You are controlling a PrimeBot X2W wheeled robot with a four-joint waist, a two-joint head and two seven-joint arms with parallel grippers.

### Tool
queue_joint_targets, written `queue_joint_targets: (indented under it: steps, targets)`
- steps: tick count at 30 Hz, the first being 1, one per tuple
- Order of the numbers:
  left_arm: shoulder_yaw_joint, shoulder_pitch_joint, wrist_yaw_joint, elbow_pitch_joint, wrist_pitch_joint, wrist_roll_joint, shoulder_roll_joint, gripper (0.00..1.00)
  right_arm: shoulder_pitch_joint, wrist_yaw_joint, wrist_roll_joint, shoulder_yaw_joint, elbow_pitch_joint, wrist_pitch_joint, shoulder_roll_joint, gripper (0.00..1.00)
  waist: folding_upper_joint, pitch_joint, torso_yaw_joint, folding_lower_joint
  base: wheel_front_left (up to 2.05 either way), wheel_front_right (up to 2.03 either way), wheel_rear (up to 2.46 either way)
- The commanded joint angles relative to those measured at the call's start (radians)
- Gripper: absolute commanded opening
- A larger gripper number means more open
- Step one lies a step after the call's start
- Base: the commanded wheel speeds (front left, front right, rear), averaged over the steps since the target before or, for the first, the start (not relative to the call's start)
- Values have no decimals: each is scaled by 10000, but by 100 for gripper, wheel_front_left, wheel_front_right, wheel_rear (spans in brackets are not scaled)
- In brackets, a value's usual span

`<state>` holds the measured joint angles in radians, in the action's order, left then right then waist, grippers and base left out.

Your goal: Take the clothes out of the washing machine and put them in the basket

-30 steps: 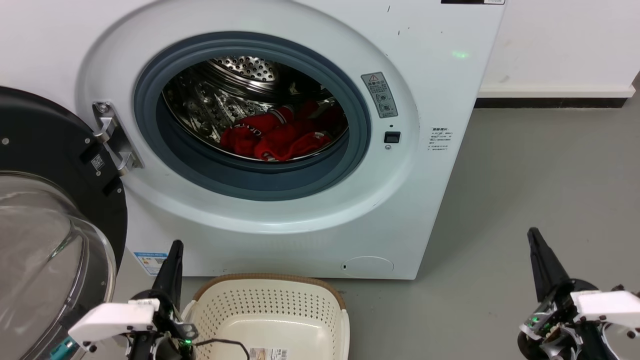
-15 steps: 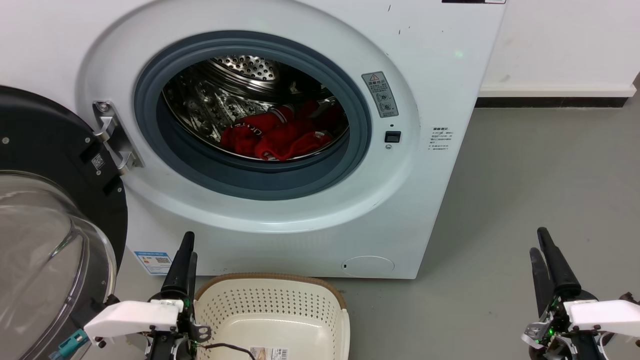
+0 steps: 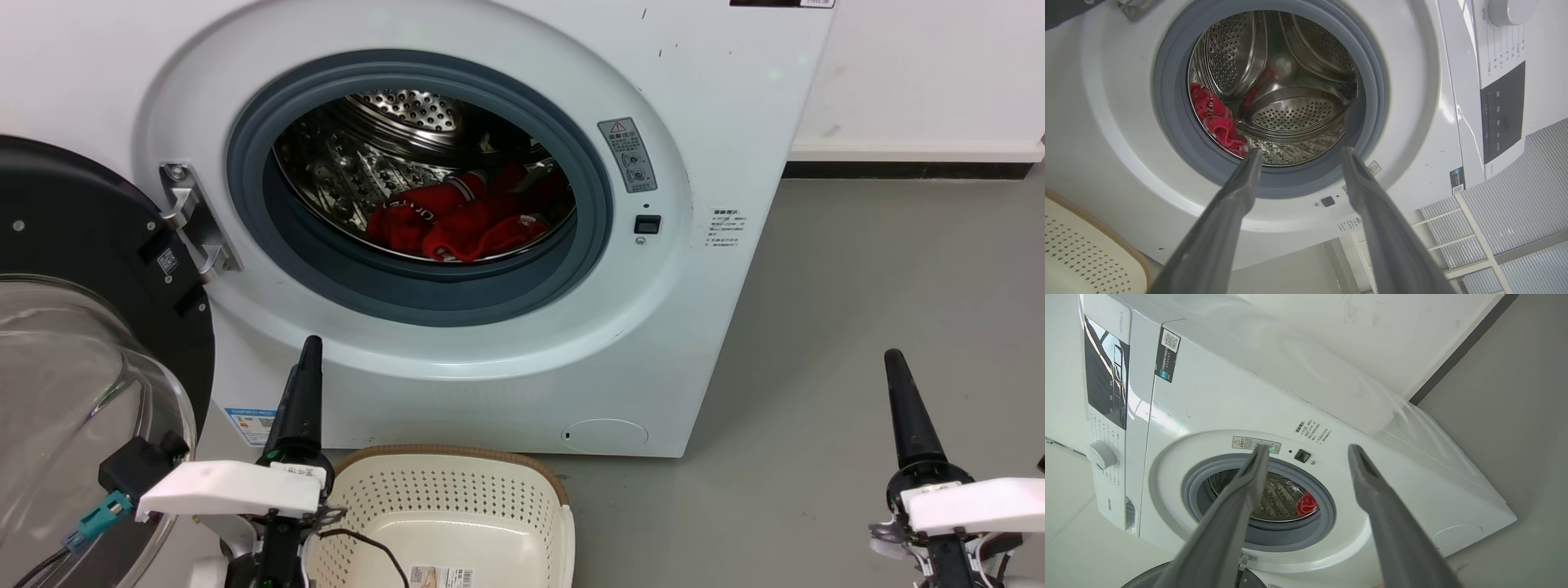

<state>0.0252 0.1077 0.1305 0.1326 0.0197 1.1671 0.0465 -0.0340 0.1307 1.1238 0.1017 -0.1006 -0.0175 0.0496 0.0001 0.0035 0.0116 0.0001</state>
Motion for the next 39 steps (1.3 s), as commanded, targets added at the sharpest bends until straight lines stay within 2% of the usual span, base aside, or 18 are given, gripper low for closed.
queue_joint_targets:
  steps: [1, 11, 39]
  targets:
    - [-75, 284, 1, -288, 130, -667, 28, 100, 40, 0, -707, -69, 352, -141, 19, 100, -1, -5, 11, 0, 0, 0, 0]
    - [-348, 294, -72, -428, 487, -3008, 31, 100, 298, 0, -3275, -354, 536, -499, 19, 100, -1, -38, 56, -1, 0, 0, 0]
    - [-1312, 470, -659, 390, 1295, -6943, 419, 100, 613, 0, -7202, -199, 311, -875, 17, 100, -1, -105, 200, -1, 0, 0, 0]
